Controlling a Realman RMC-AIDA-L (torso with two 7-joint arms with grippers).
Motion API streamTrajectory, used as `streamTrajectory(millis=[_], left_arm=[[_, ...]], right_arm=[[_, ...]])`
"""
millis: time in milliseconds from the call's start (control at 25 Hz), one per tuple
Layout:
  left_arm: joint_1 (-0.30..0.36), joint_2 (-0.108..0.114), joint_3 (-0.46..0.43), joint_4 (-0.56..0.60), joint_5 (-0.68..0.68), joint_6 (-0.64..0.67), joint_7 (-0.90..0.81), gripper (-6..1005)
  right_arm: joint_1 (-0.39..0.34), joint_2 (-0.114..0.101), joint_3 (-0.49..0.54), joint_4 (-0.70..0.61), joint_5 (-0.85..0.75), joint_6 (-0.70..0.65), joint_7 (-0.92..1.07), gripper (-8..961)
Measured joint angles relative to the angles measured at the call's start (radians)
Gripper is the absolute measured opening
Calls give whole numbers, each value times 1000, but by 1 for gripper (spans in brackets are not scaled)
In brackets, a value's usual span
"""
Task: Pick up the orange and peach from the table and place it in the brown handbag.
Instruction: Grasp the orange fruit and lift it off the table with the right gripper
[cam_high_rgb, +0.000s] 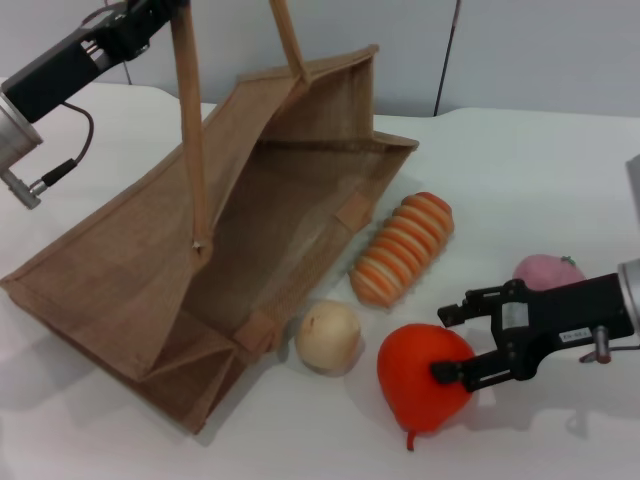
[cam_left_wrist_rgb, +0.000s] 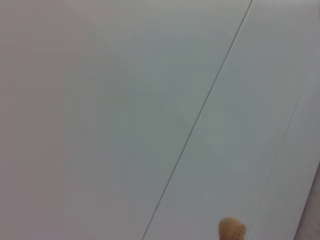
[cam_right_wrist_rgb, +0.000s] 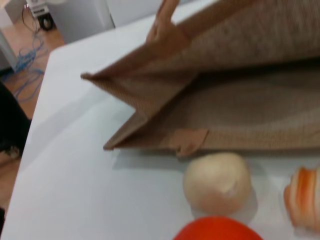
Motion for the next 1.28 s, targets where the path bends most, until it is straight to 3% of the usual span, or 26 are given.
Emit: streamTrajectory(millis=[280, 440, 840, 1280], left_arm=[[2, -1, -2, 0, -2, -1, 0, 134], [3, -1, -2, 0, -2, -1, 1, 135], [4, 0, -2, -1, -2, 0, 1, 138], [4, 0, -2, -2, 6, 1, 1, 142]], right_arm=[[22, 3, -76, 39, 0, 72, 54, 835], [27, 3, -78, 39, 1, 59, 59, 764], [27, 2, -80, 27, 5, -8, -10, 552], [-20, 3, -70, -61, 114, -153, -129, 475]])
